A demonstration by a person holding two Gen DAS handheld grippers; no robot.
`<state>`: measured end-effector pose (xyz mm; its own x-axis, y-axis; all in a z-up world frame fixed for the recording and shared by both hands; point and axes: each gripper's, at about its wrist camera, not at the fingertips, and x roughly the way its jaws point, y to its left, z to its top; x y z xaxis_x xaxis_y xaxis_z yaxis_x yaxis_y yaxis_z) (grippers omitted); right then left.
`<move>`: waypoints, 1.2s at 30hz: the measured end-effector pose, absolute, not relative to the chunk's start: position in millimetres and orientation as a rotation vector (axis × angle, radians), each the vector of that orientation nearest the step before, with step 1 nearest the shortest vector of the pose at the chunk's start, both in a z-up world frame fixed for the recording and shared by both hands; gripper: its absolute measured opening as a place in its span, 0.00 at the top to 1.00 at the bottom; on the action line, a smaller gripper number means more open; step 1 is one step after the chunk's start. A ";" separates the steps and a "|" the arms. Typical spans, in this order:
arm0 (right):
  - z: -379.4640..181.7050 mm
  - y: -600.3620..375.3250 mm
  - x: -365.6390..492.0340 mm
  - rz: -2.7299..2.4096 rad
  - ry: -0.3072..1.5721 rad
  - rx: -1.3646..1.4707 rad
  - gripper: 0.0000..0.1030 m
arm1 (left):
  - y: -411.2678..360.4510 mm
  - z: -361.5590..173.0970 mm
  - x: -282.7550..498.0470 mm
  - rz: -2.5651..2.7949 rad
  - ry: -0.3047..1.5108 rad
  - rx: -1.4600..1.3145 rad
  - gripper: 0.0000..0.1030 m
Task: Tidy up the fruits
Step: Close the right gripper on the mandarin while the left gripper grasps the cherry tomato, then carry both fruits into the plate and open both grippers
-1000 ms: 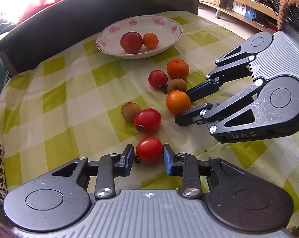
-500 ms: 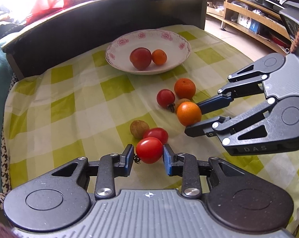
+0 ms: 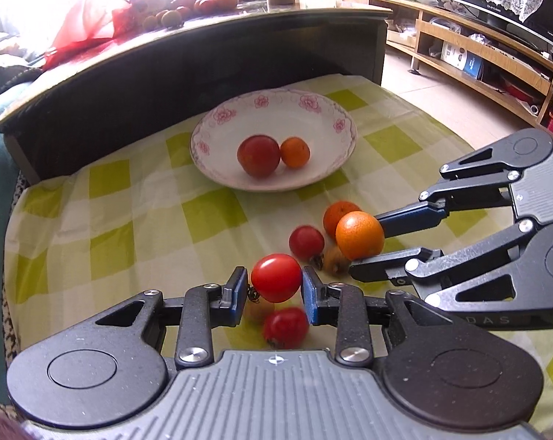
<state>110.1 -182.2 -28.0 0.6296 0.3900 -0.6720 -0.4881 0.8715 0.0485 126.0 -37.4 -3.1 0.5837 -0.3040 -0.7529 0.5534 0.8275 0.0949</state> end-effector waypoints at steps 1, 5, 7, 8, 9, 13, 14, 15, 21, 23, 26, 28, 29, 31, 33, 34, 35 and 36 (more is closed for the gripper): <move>-26.7 -184.9 112.1 0.495 0.730 -0.140 0.61 | -40.1 -1.8 129.1 -0.510 0.797 0.338 0.62; -20.2 -193.6 122.6 0.455 0.713 -0.124 0.61 | -51.0 2.2 142.6 -0.508 0.778 0.340 0.62; -16.5 -198.9 129.3 0.430 0.702 -0.119 0.61 | -56.1 2.9 150.8 -0.502 0.779 0.333 0.62; -14.8 -201.3 133.0 0.419 0.699 -0.115 0.61 | -58.8 3.0 155.4 -0.501 0.780 0.327 0.62; -13.4 -203.8 136.6 0.410 0.698 -0.108 0.61 | -61.6 3.1 159.7 -0.497 0.779 0.324 0.62; -11.7 -210.6 148.9 0.379 0.693 -0.094 0.61 | -72.3 1.7 174.6 -0.486 0.780 0.303 0.62; -11.7 -210.4 151.7 0.374 0.692 -0.096 0.61 | -74.4 1.0 178.4 -0.474 0.780 0.300 0.62; -12.1 -210.4 154.4 0.365 0.691 -0.101 0.61 | -75.9 0.2 182.8 -0.466 0.782 0.296 0.62; -13.6 -212.8 169.0 0.339 0.689 -0.096 0.61 | -75.7 -5.6 203.6 -0.438 0.812 0.242 0.62; -15.0 -212.8 173.3 0.333 0.694 -0.094 0.61 | -75.4 -7.2 206.8 -0.431 0.817 0.237 0.62; -17.3 -212.7 178.4 0.328 0.699 -0.091 0.61 | -74.0 -9.5 212.1 -0.422 0.828 0.223 0.62; -18.8 -212.2 181.8 0.321 0.702 -0.092 0.61 | -74.7 -10.4 214.6 -0.414 0.829 0.219 0.62; -19.4 -212.1 183.7 0.316 0.703 -0.092 0.61 | -75.1 -10.4 215.4 -0.412 0.830 0.219 0.62; -20.8 -212.6 186.8 0.305 0.707 -0.088 0.61 | -75.1 -10.2 216.5 -0.410 0.833 0.204 0.63; -22.2 -213.2 190.6 0.293 0.710 -0.081 0.60 | -74.7 -10.4 218.3 -0.402 0.835 0.196 0.62; -22.8 -213.2 192.4 0.290 0.715 -0.079 0.60 | -74.5 -10.2 218.4 -0.399 0.836 0.195 0.62; -23.2 -213.0 194.5 0.285 0.722 -0.078 0.60 | -74.2 -10.2 218.4 -0.395 0.836 0.194 0.62; -23.6 -212.7 195.7 0.281 0.724 -0.080 0.60 | -73.6 -9.9 218.6 -0.393 0.838 0.192 0.61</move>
<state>195.7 -212.7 -23.6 0.7131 0.2260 -0.6637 -0.2810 0.9594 0.0248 218.6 -73.6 -9.9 0.6028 -0.2625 -0.7535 0.4114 0.9114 0.0116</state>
